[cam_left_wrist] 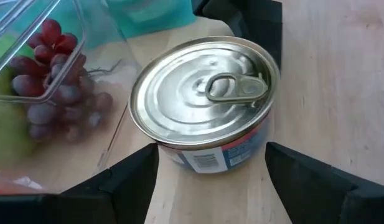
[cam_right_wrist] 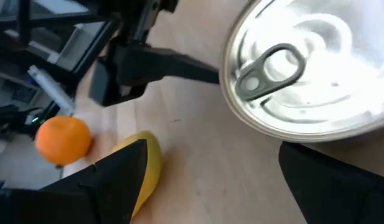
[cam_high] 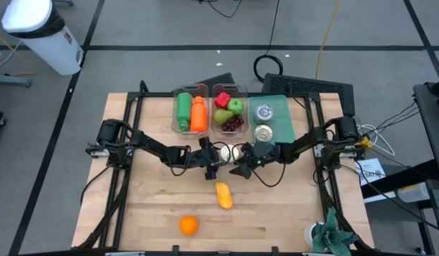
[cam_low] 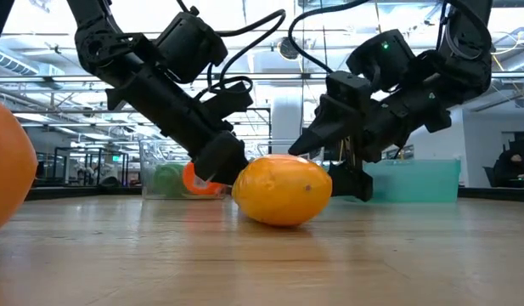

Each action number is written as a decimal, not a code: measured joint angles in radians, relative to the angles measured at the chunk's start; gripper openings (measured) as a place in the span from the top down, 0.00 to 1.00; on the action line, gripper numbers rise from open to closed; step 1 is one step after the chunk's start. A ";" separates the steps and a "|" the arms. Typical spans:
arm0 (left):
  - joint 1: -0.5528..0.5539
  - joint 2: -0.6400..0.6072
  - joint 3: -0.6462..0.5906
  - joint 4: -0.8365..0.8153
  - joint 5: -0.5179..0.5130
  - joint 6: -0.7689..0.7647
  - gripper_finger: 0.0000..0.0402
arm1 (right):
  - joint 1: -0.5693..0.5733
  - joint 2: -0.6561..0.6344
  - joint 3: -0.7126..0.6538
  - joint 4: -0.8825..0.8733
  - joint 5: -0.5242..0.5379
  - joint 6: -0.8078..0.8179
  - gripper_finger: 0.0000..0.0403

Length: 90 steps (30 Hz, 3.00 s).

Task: Pick & Place Food Item
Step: Put the blue tuna can into the green bin

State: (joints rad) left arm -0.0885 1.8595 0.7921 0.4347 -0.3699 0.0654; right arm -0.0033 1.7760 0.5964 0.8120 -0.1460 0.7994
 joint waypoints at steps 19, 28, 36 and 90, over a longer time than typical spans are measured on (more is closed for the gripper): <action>0.003 -0.011 -0.001 0.084 0.015 -0.297 0.26 | -0.055 -0.006 -0.060 -0.014 -0.038 0.072 0.14; 0.060 0.019 -0.001 0.032 0.161 -0.694 0.26 | -0.056 -0.004 -0.063 -0.012 -0.035 0.058 0.14; 0.078 0.019 -0.001 -0.003 0.186 -0.900 0.26 | -0.056 -0.003 -0.064 -0.047 -0.038 0.071 0.14; 0.032 0.021 -0.004 0.180 0.015 -0.961 0.26 | -0.070 -0.005 -0.068 0.078 0.101 0.041 0.14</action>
State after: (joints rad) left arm -0.0569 1.8801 0.7879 0.6146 -0.3548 -0.8951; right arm -0.0729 1.7708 0.5282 0.8896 -0.0447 0.8404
